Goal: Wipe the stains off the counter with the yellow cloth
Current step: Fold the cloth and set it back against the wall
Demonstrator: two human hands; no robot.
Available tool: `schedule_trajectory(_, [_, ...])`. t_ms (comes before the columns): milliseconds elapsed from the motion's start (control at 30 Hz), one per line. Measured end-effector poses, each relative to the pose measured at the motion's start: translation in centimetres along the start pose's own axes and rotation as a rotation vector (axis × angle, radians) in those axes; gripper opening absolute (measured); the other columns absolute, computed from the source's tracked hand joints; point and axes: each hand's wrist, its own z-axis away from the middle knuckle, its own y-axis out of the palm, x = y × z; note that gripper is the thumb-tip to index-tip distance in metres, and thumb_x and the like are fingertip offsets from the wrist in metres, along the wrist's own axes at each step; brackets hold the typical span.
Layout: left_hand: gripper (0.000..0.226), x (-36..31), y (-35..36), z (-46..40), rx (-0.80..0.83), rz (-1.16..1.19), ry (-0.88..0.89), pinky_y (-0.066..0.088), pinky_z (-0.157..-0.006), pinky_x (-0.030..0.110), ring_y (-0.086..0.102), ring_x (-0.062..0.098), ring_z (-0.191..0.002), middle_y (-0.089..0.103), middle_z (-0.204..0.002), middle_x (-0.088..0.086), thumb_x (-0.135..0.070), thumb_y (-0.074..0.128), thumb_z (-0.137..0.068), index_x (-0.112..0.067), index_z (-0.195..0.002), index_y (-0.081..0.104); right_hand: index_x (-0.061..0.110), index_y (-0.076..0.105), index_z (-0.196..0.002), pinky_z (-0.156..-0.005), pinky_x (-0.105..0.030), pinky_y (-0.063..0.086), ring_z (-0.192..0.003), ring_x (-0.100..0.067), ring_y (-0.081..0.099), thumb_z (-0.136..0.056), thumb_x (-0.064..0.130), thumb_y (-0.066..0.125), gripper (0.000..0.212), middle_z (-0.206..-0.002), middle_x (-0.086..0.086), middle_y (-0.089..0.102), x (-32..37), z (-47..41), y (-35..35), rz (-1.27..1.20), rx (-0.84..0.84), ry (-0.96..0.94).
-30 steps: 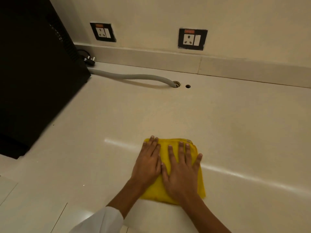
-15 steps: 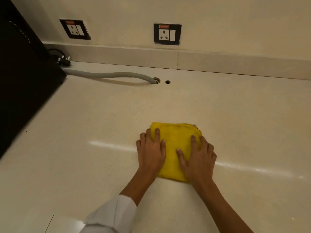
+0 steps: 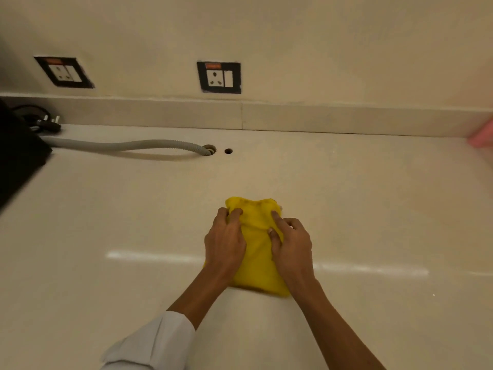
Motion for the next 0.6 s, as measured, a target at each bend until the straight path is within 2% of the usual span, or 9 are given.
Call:
schedule_trajectory(133, [0.035,-2.6,0.5,-4.0,-0.058,0.014,0.132,0.051,-0.059,0.038,0.061,0.031,-0.078,0.054,-0.121,0.016,-0.020,0.045,-0.097,-0.012,-0.130,0.053,0.031,0.053,-0.139,-0.080,-0.019,0.037,-0.092,-0.011,0.050,-0.097,0.020,0.060,0.045,-0.120,-0.007,0.058,-1.1,-4.2,-2.4,-0.033,-0.160,-0.059])
schedule_trajectory(233, [0.033,-4.7,0.8,-8.1,-0.115,0.047,0.230,0.051,-0.055,0.035,0.062,0.029,-0.073,0.056,-0.119,0.018,-0.020,0.046,-0.098,-0.009,-0.128,0.054,0.027,0.055,-0.138,-0.082,-0.020,0.038,-0.096,-0.019,0.056,-0.096,0.019,0.061,0.044,-0.121,-0.011,0.057,-1.3,-8.7,-4.5,-0.018,-0.235,-0.081])
schedule_trajectory(300, [0.033,-6.1,1.3,-11.7,-0.148,0.091,0.288,0.053,-0.058,0.035,0.062,0.028,-0.076,0.054,-0.121,0.016,-0.022,0.044,-0.099,-0.009,-0.128,0.053,0.024,0.057,-0.137,-0.083,-0.022,0.038,-0.101,-0.025,0.058,-0.095,0.019,0.062,0.042,-0.121,-0.013,0.057,-1.2,-12.3,-5.8,-0.004,-0.280,-0.094])
schedule_trajectory(400, [0.037,-7.9,2.3,-17.9,-0.082,0.185,0.255,0.051,-0.074,0.035,0.057,0.030,-0.103,0.045,-0.131,0.007,-0.029,0.039,-0.100,-0.013,-0.133,0.045,0.020,0.055,-0.139,-0.091,-0.029,0.039,-0.114,-0.030,0.054,-0.094,0.023,0.063,0.046,-0.128,-0.016,0.054,-1.0,-18.5,-7.6,0.017,-0.285,-0.071])
schedule_trajectory(500, [0.050,-7.8,4.3,-22.8,0.061,-0.164,0.233,0.039,-0.101,0.052,0.028,0.043,-0.135,0.016,-0.156,0.021,-0.033,0.042,-0.098,-0.015,-0.144,0.031,0.021,0.037,-0.148,-0.102,-0.050,0.037,-0.133,-0.038,0.035,-0.087,0.046,0.068,0.073,-0.149,-0.015,0.036,-1.8,-23.4,-8.4,0.374,-0.110,0.112])
schedule_trajectory(600, [0.064,-5.8,6.5,-25.0,0.255,-0.386,0.288,0.012,-0.116,0.058,-0.001,0.041,-0.147,-0.009,-0.160,0.018,-0.043,0.033,-0.099,-0.013,-0.151,0.010,0.022,0.028,-0.149,-0.105,-0.055,0.033,-0.141,-0.040,0.022,-0.079,0.063,0.066,0.089,-0.159,-0.014,0.020,-3.3,-24.8,-7.4,0.691,0.106,0.097])
